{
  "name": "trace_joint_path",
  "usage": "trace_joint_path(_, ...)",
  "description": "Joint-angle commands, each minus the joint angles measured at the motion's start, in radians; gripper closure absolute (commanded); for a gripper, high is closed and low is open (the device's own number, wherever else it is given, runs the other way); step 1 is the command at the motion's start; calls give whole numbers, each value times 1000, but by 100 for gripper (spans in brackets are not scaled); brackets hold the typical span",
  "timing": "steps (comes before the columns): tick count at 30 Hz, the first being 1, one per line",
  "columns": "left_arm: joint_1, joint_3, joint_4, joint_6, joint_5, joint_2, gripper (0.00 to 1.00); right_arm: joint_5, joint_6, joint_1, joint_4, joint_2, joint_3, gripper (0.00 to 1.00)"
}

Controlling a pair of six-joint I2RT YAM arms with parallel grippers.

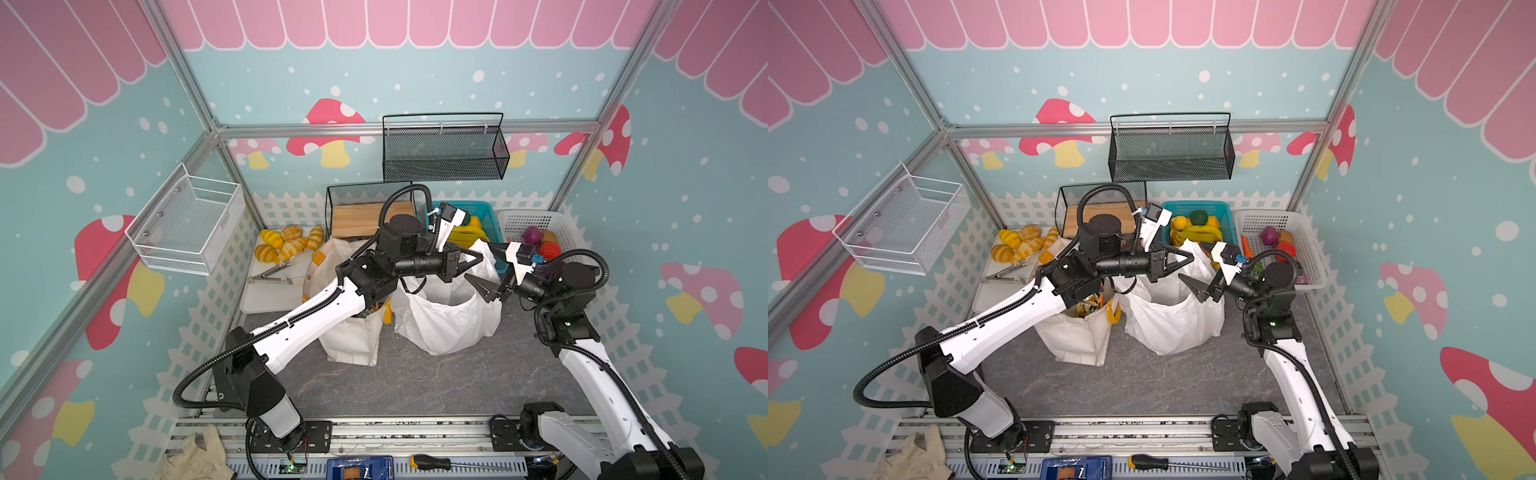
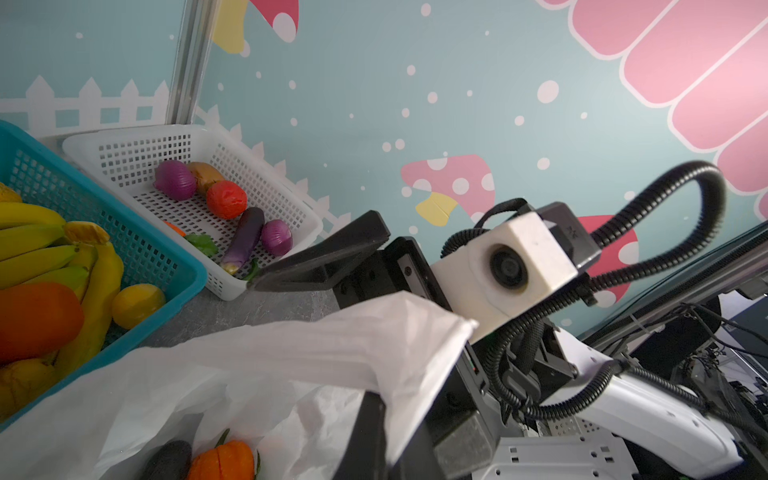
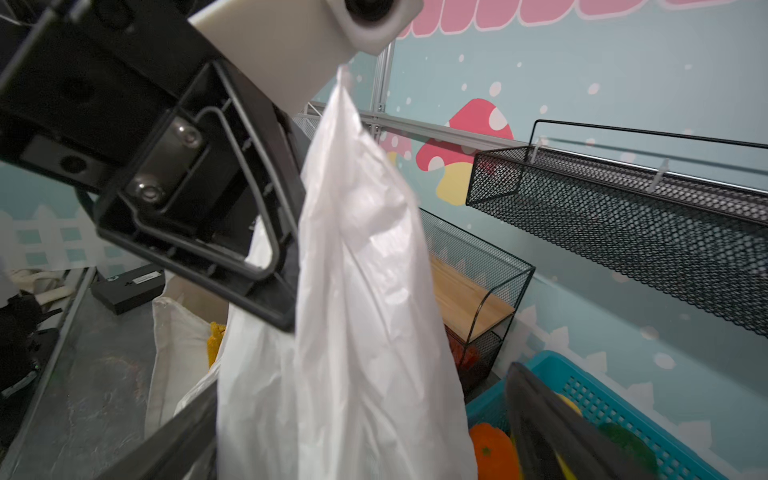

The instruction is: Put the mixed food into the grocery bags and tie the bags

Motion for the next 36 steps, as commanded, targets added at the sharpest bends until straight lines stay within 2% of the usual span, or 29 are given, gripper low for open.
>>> trace_joint_path(1, 13, 38, -28, 34, 79, 15, 100, -253, -5, -5, 26, 78, 44, 23)
trace_joint_path(5, 20, 37, -23, 29, 104, 16, 100, -366, 129, -5, 214, 141, -8, 43)
trace_joint_path(7, 25, 36, -22, 29, 107, 16, 100, -375, 215, -4, 332, 152, -57, 58)
trace_joint_path(10, 33, 37, -20, 25, 114, 16, 100, -342, 239, -5, 345, 152, -94, 82)
trace_joint_path(18, 63, -16, 58, 39, 127, 22, 100, -191, 257, -4, 268, 144, -185, 92)
trace_joint_path(26, 63, -27, 149, 92, 154, 69, 85, -139, 172, -3, 142, 120, -163, 92)
trace_joint_path(31, 63, 0, 148, 130, 169, 92, 69, -138, 174, -3, 139, 119, -164, 93)
trace_joint_path(34, 63, 33, 103, 164, 170, 106, 70, -137, 171, -3, 134, 113, -167, 93)
trace_joint_path(36, 63, 46, 89, 181, 166, 115, 80, -132, 168, -3, 127, 108, -167, 93)
